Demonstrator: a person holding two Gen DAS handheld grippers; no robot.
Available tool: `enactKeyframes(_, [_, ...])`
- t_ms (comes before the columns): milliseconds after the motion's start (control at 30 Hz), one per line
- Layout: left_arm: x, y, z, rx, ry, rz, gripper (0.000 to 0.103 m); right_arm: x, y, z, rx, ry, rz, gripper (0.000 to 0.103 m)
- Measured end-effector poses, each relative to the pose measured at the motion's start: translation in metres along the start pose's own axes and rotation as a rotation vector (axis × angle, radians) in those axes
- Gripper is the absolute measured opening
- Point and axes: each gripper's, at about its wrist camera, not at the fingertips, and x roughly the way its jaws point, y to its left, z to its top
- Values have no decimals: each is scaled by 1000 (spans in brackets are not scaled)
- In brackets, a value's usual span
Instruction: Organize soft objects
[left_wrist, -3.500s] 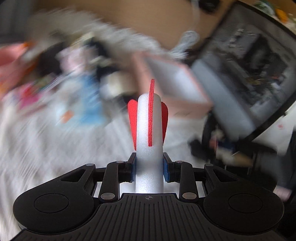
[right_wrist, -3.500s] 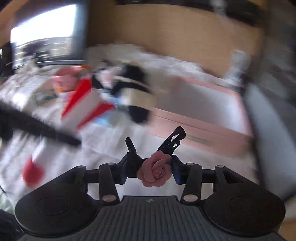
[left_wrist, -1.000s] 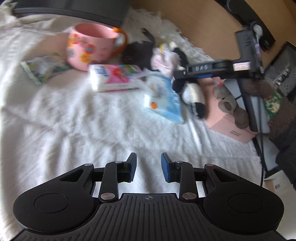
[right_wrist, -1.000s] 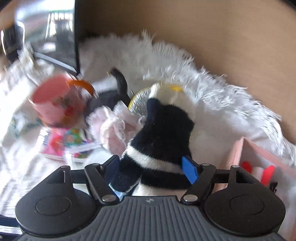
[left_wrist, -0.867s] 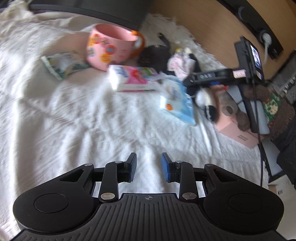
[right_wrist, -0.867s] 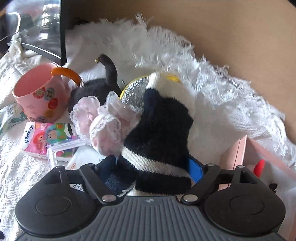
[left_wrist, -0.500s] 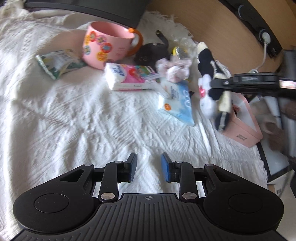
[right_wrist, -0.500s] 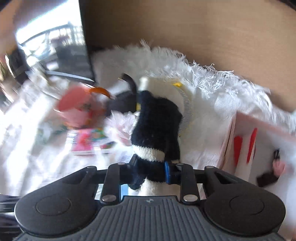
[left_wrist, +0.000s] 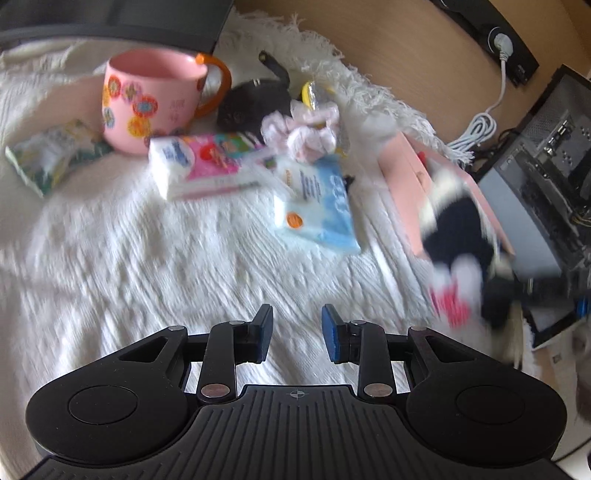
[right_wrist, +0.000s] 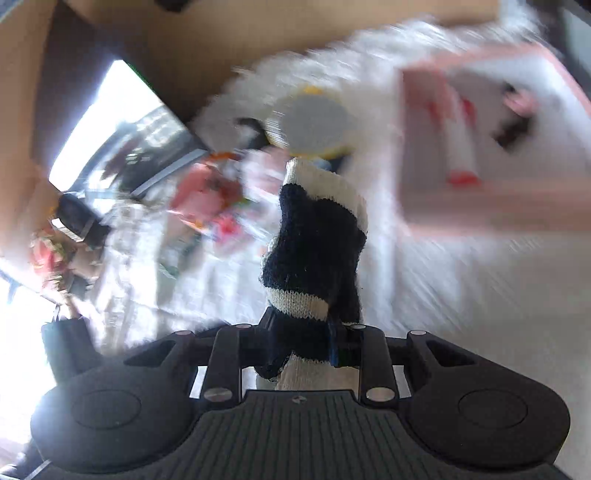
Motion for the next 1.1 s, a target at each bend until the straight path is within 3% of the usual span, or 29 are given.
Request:
enactKeyframes(100, [0,7,21,52,-48,56,32,-6,-23,-25,46,-2,-85,38])
enactKeyframes(200, [5,12,49,113,-88,111,32,-26,-37,-41,63,-84,-140,52])
enactKeyframes(267, [13,12,70,158,-108,128,32,-39,-38,-45,45,-136,-233,60])
enactKeyframes(367, [29,12,97,193,-98,116,32,-51,-40,-56,-4,-190,-377,63])
enactKeyframes(500, [57,8,120,214,-57,104,32,-57,-50,-68,-31,-187,-465,63])
enactKeyframes(633, [80,0,128,325,1,147,32,-56,-57,-86,-54,-186,-561,64])
enactKeyframes(700, [86,2,131,336,7,178,33,-53,-62,-93,-58,-189,-584,68])
enactKeyframes(800, [89,8,133,302,9,165,30,-52,-70,-101,-29,-207,-595,74])
enactKeyframes(933, [88,15,132,299,1,136,27,-52,-91,-104,103,-235,-560,82])
enactKeyframes(1000, [90,21,134,271,15,138,17,-53,-94,-105,117,-257,-531,83])
enactKeyframes(1100, [91,21,134,275,15,157,16,-49,-94,-101,102,-258,-532,90])
